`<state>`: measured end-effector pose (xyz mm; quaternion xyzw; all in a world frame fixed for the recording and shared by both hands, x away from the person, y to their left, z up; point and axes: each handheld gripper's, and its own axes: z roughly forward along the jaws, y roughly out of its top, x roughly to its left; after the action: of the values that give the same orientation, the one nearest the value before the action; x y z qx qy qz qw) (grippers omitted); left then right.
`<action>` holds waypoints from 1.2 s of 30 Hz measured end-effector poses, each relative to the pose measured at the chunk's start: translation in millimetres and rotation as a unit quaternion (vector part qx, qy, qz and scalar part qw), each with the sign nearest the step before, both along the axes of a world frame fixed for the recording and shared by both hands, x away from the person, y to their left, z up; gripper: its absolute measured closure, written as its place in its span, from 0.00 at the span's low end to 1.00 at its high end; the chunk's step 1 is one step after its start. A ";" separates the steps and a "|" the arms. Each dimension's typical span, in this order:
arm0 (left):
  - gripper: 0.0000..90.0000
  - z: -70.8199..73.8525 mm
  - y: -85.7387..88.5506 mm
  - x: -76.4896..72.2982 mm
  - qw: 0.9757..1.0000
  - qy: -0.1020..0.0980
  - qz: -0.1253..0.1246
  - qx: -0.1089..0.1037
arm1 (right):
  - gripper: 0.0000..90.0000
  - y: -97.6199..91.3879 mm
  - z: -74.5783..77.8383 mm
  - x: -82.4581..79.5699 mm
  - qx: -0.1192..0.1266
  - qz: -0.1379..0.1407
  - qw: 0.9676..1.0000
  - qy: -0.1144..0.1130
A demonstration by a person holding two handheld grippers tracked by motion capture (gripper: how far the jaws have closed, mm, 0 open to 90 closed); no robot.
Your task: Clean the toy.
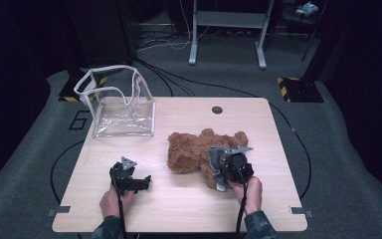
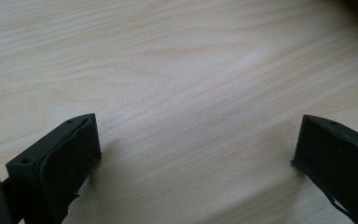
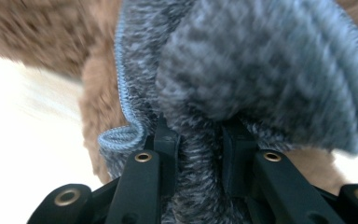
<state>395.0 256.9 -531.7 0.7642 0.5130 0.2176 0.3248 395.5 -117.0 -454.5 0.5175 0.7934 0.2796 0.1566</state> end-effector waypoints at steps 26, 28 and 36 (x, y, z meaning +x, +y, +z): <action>0.00 0.0 0.1 0.1 1.000 0.000 -0.001 0.001 | 0.80 -9.9 44.7 -12.1 0.003 -0.006 0.999 -0.044; 0.00 0.0 0.0 0.0 1.000 0.000 0.000 0.000 | 0.80 -7.4 47.5 -5.6 -0.002 -0.009 0.999 -0.045; 0.00 0.0 0.2 0.1 1.000 0.000 -0.001 0.001 | 0.80 5.7 20.1 11.2 -0.011 -0.004 1.000 -0.021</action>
<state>395.1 257.1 -531.7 0.7650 0.5119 0.2176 0.3247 406.7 -111.3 -434.4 0.5126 0.7911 0.2812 0.1799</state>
